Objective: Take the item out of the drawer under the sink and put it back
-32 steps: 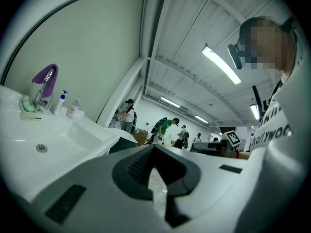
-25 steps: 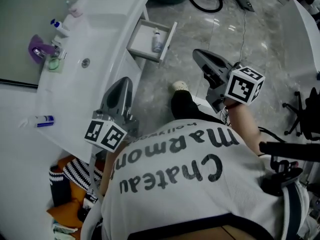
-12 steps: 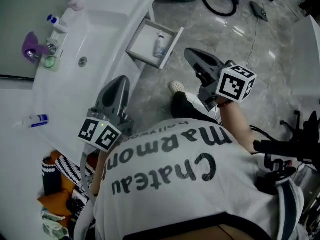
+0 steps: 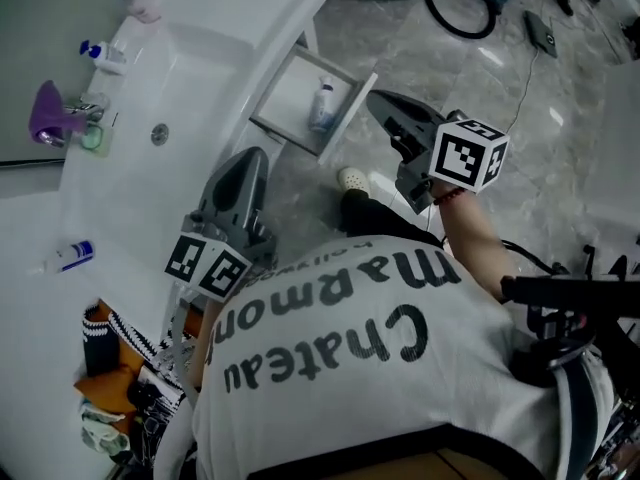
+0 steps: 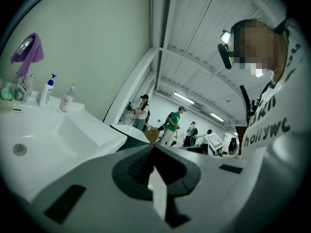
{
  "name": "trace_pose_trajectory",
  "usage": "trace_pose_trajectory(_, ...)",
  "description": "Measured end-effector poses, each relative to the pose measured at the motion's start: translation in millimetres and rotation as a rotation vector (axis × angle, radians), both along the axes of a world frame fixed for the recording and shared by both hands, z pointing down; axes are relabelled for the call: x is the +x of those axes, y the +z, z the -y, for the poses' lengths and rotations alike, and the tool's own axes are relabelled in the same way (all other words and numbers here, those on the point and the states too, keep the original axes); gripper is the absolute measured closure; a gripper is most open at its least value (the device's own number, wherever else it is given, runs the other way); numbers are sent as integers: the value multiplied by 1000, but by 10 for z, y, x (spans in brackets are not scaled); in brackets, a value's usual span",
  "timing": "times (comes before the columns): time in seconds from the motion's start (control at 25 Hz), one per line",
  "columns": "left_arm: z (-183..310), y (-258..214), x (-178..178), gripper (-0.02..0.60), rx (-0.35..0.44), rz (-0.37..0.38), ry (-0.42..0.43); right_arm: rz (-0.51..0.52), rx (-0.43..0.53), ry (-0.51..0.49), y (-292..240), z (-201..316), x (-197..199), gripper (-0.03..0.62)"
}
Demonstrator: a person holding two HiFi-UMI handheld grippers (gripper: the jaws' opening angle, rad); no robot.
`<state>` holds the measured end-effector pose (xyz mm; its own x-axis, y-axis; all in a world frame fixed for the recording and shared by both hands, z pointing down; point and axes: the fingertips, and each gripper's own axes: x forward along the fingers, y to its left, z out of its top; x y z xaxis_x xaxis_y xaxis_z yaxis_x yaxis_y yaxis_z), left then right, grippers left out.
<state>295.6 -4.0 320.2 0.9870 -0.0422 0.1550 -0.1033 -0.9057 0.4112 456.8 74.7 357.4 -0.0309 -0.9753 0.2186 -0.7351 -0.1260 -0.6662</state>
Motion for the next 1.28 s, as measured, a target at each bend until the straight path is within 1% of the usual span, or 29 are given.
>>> trace_pose_trajectory(0.08, 43, 71, 121, 577, -6, 12, -19, 13, -27, -27, 114, 103, 108, 582)
trace_pose_trajectory(0.2, 89, 213, 304, 577, -59, 38, -45, 44, -62, -59, 275, 223, 270, 582)
trace_pose_trajectory(0.28, 114, 272, 423, 577, -76, 49, -57, 72, -80, -77, 369, 303, 352, 582)
trace_pose_trajectory(0.48, 144, 311, 676, 577, -58, 37, -77, 124, -130, -138, 661, 483, 438, 582)
trace_pose_trajectory(0.64, 214, 524, 846, 577, -68, 68, -93, 143, -170, -186, 918, 639, 449, 582)
trace_pose_trajectory(0.8, 332, 805, 981, 577, -70, 125, -133, 113, -223, -265, 1181, 826, 371, 582)
trace_pose_trajectory(0.92, 337, 887, 1065, 577, -72, 159, -114, 129, -260, -312, 1331, 925, 284, 582)
trace_pose_trajectory(1.0, 334, 909, 1084, 577, -72, 177, -89, 147, -270, -322, 1390, 972, 224, 582)
trace_pose_trajectory(1.12, 381, 993, 1108, 577, -63, 203, -59, 157, -270, -324, 1491, 1038, 183, 582)
trace_pose_trajectory(1.28, 514, 1224, 1113, 577, -22, 267, -4, 173, -297, -297, 1708, 1077, 225, 582)
